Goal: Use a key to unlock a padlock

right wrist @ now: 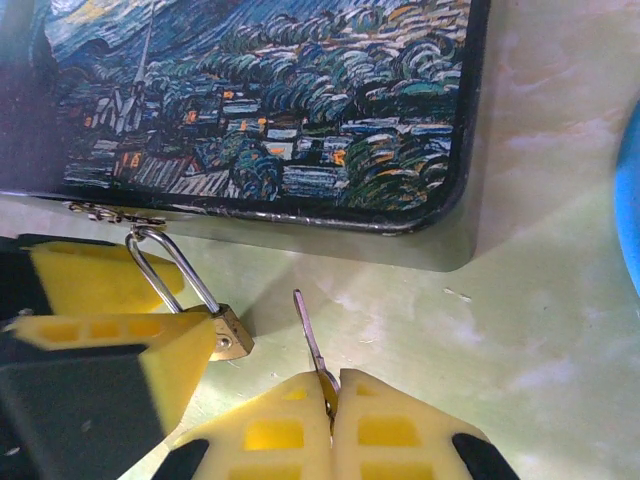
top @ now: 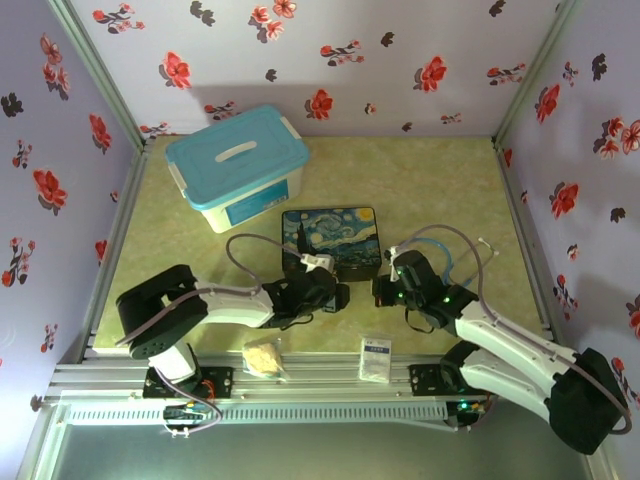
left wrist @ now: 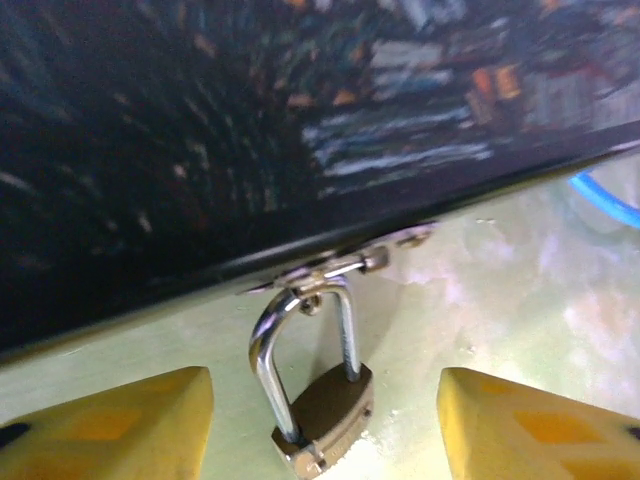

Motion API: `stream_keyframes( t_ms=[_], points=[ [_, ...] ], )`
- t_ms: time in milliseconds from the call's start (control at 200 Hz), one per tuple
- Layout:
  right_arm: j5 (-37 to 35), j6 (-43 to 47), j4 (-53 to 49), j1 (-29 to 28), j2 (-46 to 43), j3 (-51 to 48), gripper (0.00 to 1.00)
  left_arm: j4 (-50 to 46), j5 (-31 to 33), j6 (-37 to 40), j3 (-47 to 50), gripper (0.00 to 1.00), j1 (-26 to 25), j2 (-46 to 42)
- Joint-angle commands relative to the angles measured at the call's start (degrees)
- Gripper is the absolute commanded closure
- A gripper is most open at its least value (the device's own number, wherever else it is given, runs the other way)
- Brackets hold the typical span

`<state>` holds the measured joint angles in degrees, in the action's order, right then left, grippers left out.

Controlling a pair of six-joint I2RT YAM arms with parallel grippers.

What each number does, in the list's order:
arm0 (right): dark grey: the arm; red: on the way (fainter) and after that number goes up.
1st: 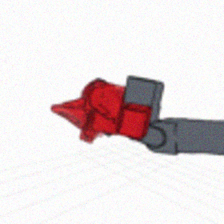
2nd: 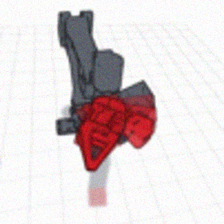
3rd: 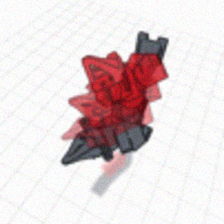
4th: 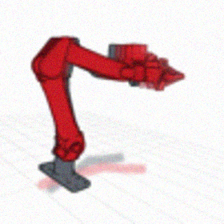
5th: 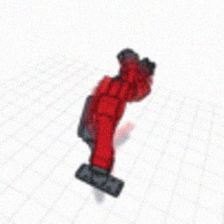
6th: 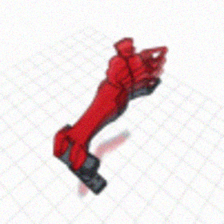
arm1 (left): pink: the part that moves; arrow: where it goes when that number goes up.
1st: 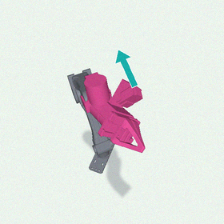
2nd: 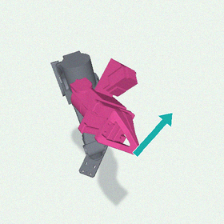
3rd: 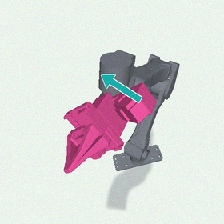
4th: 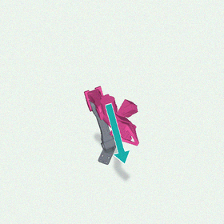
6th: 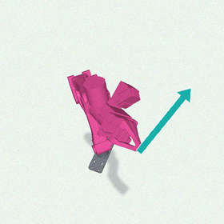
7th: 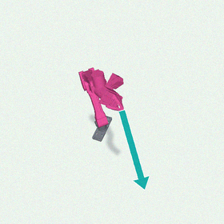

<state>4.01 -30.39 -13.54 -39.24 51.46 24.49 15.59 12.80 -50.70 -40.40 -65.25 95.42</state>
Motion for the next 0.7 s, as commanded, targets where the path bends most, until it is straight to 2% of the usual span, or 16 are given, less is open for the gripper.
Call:
stream_keyframes(
  t_ms=[0,215,415,555,695],
  points=[
    [-1.46,-0.01,-0.70,0.48,-2.60,-1.34,0.97,-0.69,3.10,0.08,-2.18,0.45,0.22,0.82],
    [-1.73,-0.65,-0.87,0.50,-3.60,-2.23,0.96,3.32,3.26,-2.35,-0.65,0.55,-0.79,3.29],
    [-1.15,-1.33,-0.70,0.48,-4.65,-2.61,0.96,4.49,2.47,-3.71,-1.11,0.58,-2.11,5.25],
    [-1.12,-2.14,-0.22,0.48,-5.51,-3.26,0.96,4.28,2.66,-3.79,-1.17,0.69,-2.50,5.13],
    [0.76,-3.88,1.84,0.48,-5.45,-4.50,0.96,4.95,2.67,-4.43,-0.84,0.71,-2.43,4.71]
  ],
)
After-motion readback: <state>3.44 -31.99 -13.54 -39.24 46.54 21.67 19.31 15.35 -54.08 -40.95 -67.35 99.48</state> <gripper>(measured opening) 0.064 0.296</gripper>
